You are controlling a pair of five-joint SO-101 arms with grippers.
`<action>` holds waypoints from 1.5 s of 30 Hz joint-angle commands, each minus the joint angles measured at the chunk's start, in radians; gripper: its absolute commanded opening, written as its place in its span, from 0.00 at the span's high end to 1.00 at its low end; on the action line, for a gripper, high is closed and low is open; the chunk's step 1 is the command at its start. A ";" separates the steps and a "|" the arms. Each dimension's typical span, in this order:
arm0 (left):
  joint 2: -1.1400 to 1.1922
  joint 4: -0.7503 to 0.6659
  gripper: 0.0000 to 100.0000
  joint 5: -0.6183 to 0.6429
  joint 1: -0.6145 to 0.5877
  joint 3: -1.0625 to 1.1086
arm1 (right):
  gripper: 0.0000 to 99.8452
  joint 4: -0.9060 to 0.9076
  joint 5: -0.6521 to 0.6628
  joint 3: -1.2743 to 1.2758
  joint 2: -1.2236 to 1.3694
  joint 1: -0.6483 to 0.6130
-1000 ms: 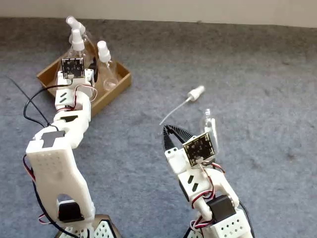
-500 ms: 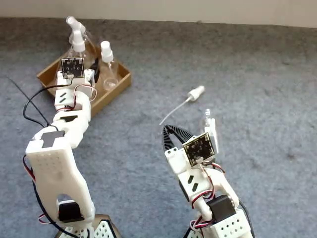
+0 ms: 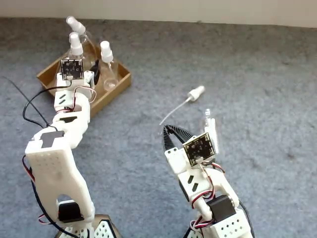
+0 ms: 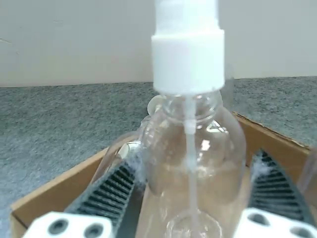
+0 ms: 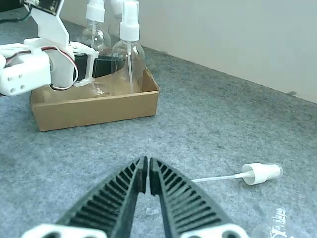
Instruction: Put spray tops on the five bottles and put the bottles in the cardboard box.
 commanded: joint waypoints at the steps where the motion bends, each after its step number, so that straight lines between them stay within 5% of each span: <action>1: -0.019 -0.020 0.72 -0.005 -0.015 -0.008 | 1.00 0.007 0.005 0.099 -0.005 -0.005; 27: -0.148 0.063 0.71 -0.006 -0.016 0.001 | 1.00 0.031 0.005 0.099 -0.007 -0.008; 45: -0.447 0.423 0.71 -0.002 -0.015 0.024 | 1.00 0.033 0.005 0.099 -0.007 -0.008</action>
